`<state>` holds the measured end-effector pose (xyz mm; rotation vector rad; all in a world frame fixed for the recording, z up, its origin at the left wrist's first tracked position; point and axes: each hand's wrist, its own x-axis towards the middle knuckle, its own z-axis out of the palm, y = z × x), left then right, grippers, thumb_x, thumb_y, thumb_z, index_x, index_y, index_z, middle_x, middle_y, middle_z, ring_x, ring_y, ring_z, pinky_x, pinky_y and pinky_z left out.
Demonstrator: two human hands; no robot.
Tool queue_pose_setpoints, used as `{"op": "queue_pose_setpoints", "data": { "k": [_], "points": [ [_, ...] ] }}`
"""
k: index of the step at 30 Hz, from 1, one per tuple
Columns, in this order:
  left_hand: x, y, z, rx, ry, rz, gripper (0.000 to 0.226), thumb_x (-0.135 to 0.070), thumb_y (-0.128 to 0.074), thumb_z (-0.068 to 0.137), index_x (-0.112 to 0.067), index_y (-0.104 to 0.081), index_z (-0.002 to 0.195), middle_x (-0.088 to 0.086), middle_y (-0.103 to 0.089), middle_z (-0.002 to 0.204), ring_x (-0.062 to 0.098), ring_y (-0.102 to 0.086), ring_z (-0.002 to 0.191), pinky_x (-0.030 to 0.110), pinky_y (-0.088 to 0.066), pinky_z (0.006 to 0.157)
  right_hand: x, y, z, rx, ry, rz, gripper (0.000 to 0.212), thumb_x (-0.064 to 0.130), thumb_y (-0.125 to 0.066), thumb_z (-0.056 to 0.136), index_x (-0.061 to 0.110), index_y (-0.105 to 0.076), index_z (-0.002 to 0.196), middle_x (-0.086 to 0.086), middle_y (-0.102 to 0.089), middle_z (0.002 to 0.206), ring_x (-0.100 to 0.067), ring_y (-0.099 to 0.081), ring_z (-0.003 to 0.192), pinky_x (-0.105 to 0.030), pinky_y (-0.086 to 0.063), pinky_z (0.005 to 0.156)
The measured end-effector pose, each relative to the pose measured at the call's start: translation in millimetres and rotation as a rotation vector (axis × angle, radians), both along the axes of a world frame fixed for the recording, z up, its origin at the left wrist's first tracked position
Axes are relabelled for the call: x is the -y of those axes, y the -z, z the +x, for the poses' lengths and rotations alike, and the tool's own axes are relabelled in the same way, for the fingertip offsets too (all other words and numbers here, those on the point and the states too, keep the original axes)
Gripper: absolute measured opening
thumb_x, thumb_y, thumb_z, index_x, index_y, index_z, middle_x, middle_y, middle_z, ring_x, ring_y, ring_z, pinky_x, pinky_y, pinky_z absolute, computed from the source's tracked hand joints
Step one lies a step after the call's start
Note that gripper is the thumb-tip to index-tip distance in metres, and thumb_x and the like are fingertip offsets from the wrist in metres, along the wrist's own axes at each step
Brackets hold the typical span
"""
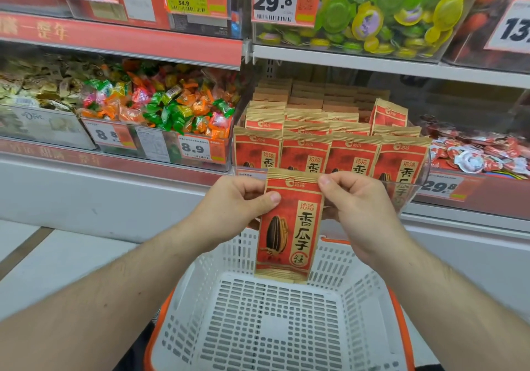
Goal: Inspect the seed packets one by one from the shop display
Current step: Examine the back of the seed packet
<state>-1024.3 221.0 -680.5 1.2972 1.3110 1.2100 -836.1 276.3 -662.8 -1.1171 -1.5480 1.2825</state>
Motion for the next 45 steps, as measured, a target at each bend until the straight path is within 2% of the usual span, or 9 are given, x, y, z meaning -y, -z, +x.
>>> {"op": "queue_pose_setpoints", "data": {
  "k": [4, 7, 14, 22, 25, 29, 32, 37, 45],
  "points": [
    [-1.9, -0.6, -0.1, 0.043, -0.05, 0.006, 0.014, -0.016, -0.063, 0.092, -0.01, -0.075, 0.092, 0.013, -0.077, 0.088, 0.022, -0.073, 0.076, 0.038, -0.061, 0.068, -0.1, -4.8, 8.2, 0.176, -0.139, -0.02, 0.022, 0.032, -0.058, 0.096, 0.017, -0.072, 0.09, 0.006, -0.073, 0.078, -0.005, -0.062, 0.067, -0.031, -0.046, 0.068],
    [-2.8, -3.8, 2.2, 0.161, -0.087, 0.005, 0.014, -0.011, -0.059, 0.095, -0.008, -0.073, 0.093, 0.009, -0.076, 0.081, 0.018, -0.072, 0.07, 0.031, -0.058, 0.059, 1.2, -5.0, 10.4, 0.279, -0.256, -0.09, 0.021, 0.034, -0.059, 0.095, 0.018, -0.072, 0.095, 0.005, -0.076, 0.084, -0.011, -0.066, 0.072, -0.035, -0.048, 0.071],
    [0.0, -1.0, 3.7, 0.138, 0.1, -0.195, 0.02, -0.015, -0.065, 0.091, -0.014, -0.068, 0.111, 0.009, -0.077, 0.101, 0.025, -0.073, 0.087, 0.035, -0.061, 0.068, 2.0, -4.8, 7.8, 0.154, -0.189, -0.111, 0.023, 0.023, -0.056, 0.098, 0.005, -0.07, 0.097, -0.01, -0.076, 0.083, -0.025, -0.073, 0.074, -0.037, -0.055, 0.063],
    [0.2, -4.8, 1.6, 0.201, 0.024, -0.125, 0.021, -0.015, -0.062, 0.09, -0.01, -0.066, 0.11, 0.009, -0.076, 0.097, 0.023, -0.072, 0.079, 0.041, -0.062, 0.066, 0.8, -9.9, 18.1, 0.224, -0.386, -0.224, 0.031, 0.023, -0.068, 0.084, 0.009, -0.064, 0.112, -0.012, -0.076, 0.096, -0.031, -0.072, 0.087, -0.04, -0.056, 0.07],
    [2.7, -7.6, 0.8, 0.223, 0.059, -0.149, 0.03, -0.019, -0.063, 0.088, -0.012, -0.063, 0.117, 0.01, -0.075, 0.102, 0.024, -0.072, 0.083, 0.046, -0.061, 0.068, 2.8, -7.4, 18.2, 0.197, -0.42, -0.238, 0.041, 0.023, -0.069, 0.079, 0.003, -0.062, 0.115, -0.018, -0.075, 0.095, -0.033, -0.069, 0.083, -0.033, -0.055, 0.061],
    [7.1, -10.8, 0.3, 0.271, 0.163, -0.199, 0.047, -0.018, -0.067, 0.074, -0.014, -0.061, 0.12, 0.009, -0.075, 0.103, 0.023, -0.073, 0.082, 0.036, -0.061, 0.058, 1.7, -8.7, 18.7, 0.072, -0.417, -0.326, 0.057, 0.023, -0.07, 0.069, -0.002, -0.058, 0.119, -0.027, -0.072, 0.095, -0.03, -0.067, 0.072, -0.025, -0.056, 0.052],
    [8.0, -12.3, -0.4, 0.328, 0.187, -0.237, 0.046, -0.016, -0.066, 0.073, -0.011, -0.062, 0.118, 0.012, -0.074, 0.099, 0.022, -0.072, 0.074, 0.033, -0.06, 0.054, 0.8, -9.9, 21.2, 0.023, -0.497, -0.407, 0.065, 0.009, -0.083, 0.067, -0.003, -0.054, 0.124, -0.027, -0.071, 0.1, -0.027, -0.071, 0.072, -0.024, -0.057, 0.05],
    [9.1, -13.6, -0.6, 0.354, 0.218, -0.328, 0.051, -0.017, -0.064, 0.073, -0.003, -0.06, 0.122, 0.013, -0.072, 0.094, 0.018, -0.072, 0.067, 0.027, -0.057, 0.051, 0.2, -8.6, 23.2, -0.011, -0.592, -0.46, 0.078, -0.016, -0.079, 0.06, 0.003, -0.05, 0.129, -0.02, -0.071, 0.099, -0.023, -0.071, 0.07, -0.024, -0.058, 0.052],
    [8.9, -12.4, 0.1, 0.356, 0.198, -0.35, 0.058, -0.015, -0.065, 0.073, -0.001, -0.056, 0.128, 0.017, -0.069, 0.101, 0.021, -0.072, 0.068, 0.029, -0.057, 0.05, 3.4, -9.1, 22.1, 0.04, -0.671, -0.351, 0.081, -0.015, -0.068, 0.065, 0.016, -0.045, 0.137, -0.021, -0.07, 0.102, -0.027, -0.067, 0.073, -0.028, -0.055, 0.059]
  ]
}}
